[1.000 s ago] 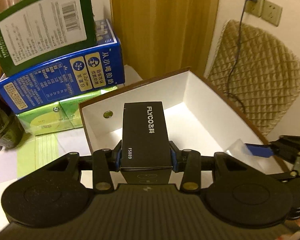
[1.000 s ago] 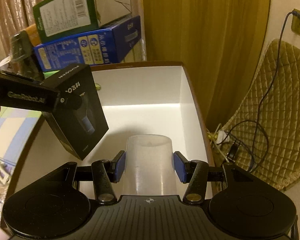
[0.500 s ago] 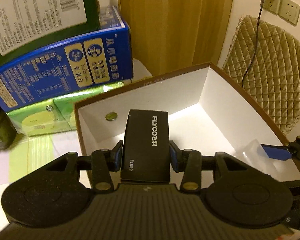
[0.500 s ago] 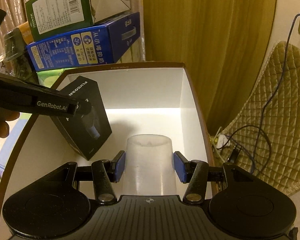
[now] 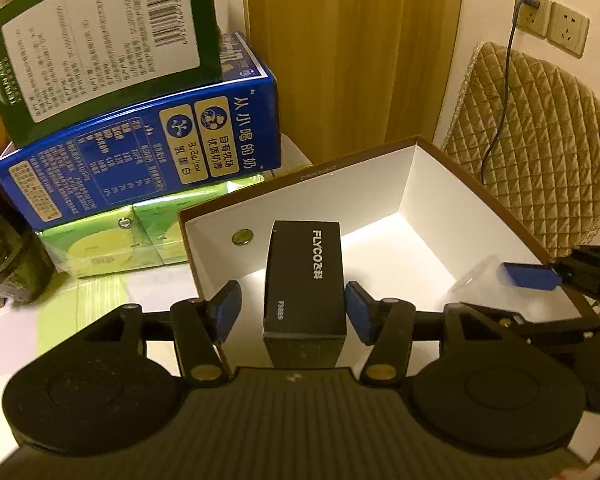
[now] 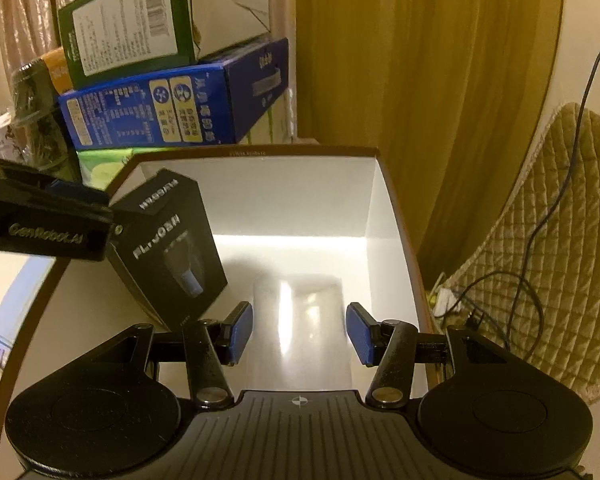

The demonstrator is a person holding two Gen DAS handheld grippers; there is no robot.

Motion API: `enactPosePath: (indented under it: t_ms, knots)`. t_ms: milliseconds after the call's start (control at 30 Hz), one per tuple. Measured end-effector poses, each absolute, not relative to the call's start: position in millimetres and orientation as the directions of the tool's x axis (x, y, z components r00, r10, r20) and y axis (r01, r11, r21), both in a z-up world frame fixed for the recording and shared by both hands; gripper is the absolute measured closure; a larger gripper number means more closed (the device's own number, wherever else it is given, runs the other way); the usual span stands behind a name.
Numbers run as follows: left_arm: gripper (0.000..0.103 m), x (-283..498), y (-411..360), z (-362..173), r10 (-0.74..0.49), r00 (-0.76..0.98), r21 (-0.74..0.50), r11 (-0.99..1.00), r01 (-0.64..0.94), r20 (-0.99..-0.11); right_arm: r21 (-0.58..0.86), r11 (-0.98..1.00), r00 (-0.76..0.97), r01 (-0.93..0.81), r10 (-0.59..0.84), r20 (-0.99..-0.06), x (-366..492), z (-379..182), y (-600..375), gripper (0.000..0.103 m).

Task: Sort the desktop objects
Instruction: 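Open both tools to drop the cup and black box into the cardboard box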

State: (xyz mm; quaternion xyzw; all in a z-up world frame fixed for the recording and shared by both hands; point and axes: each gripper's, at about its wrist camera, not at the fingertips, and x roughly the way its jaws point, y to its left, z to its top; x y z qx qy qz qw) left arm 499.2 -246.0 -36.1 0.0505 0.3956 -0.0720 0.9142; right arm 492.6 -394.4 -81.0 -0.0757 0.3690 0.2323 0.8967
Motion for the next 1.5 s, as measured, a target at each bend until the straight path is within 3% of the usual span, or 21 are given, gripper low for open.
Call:
enactPosePath:
  t_ms: [67,233,300,567,700,1500]
  knots:
    - [0.043,493,-244,-32,-0.093,0.683,0.03,0.986,0.166,-0.725,0.042,0.88,0.63,-0.473,0.372,-0.682,491,-78,-395,0.03]
    - [0.039,477,-236,-18,-0.1,0.708,0.021,0.987,0.16,-0.7,0.037,0.876,0.648,-0.48,0.382,-0.659,484,-69,-394,0.026]
    - [0.033,468,-231,-11,-0.102,0.718,0.014,0.988,0.154,-0.688,0.041,0.876,0.652,-0.481,0.388,-0.652,481,-65,-395,0.024]
    - [0.026,424,-215,8,-0.077,0.743,0.043,0.989,0.142,-0.665,0.108,0.873,0.656,-0.475,0.433,-0.618,446,-47,-408,0.007]
    - [0.02,398,-205,11,-0.079,0.737,0.03,0.991,0.134,-0.671,0.139,0.872,0.656,-0.47,0.45,-0.606,422,-43,-413,0.003]
    - [0.018,268,-167,28,-0.119,0.721,-0.018,0.989,0.146,-0.682,0.168,0.9,0.688,-0.402,0.418,-0.594,304,-17,-412,0.002]
